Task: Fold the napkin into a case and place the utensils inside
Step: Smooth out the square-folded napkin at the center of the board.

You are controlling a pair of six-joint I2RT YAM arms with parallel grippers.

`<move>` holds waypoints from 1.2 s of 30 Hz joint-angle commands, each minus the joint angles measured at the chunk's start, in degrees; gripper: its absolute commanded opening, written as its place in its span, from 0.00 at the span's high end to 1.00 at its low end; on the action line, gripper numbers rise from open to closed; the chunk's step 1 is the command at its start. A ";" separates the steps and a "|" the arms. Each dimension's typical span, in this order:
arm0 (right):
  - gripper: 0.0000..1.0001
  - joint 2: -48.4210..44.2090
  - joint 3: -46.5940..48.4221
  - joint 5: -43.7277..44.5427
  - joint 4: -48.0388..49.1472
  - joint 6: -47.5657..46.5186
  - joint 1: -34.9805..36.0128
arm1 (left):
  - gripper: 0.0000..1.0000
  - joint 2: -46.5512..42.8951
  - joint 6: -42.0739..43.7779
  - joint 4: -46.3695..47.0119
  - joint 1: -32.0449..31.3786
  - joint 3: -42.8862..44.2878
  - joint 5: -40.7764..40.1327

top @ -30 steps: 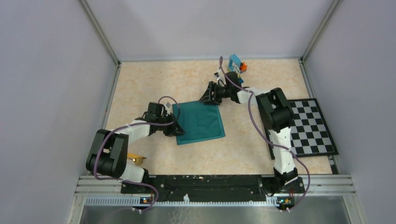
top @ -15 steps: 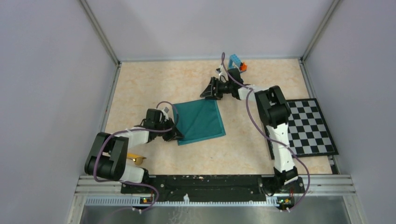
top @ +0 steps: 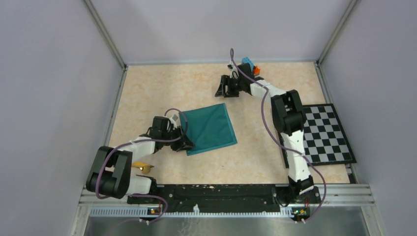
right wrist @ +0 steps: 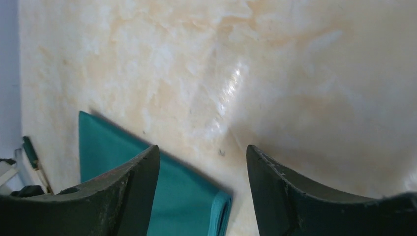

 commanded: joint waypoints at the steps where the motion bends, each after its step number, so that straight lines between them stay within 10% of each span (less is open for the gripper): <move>1: 0.35 -12.99 -5.34 12.32 -10.89 -2.59 3.09 | 0.60 -5.21 0.61 -4.67 -0.08 2.79 4.68; 5: 0.42 -22.12 -16.76 10.71 -9.42 0.42 6.04 | 0.49 -9.23 1.50 -9.28 -0.08 7.07 3.09; 16: 0.70 -32.76 -39.84 2.78 -3.80 2.23 8.74 | 0.55 -3.39 1.56 -3.86 -0.17 4.84 4.77; 36: 0.58 -43.91 -48.69 19.04 -14.88 -4.68 3.91 | 0.56 -5.94 -10.64 7.34 -12.53 -6.27 1.65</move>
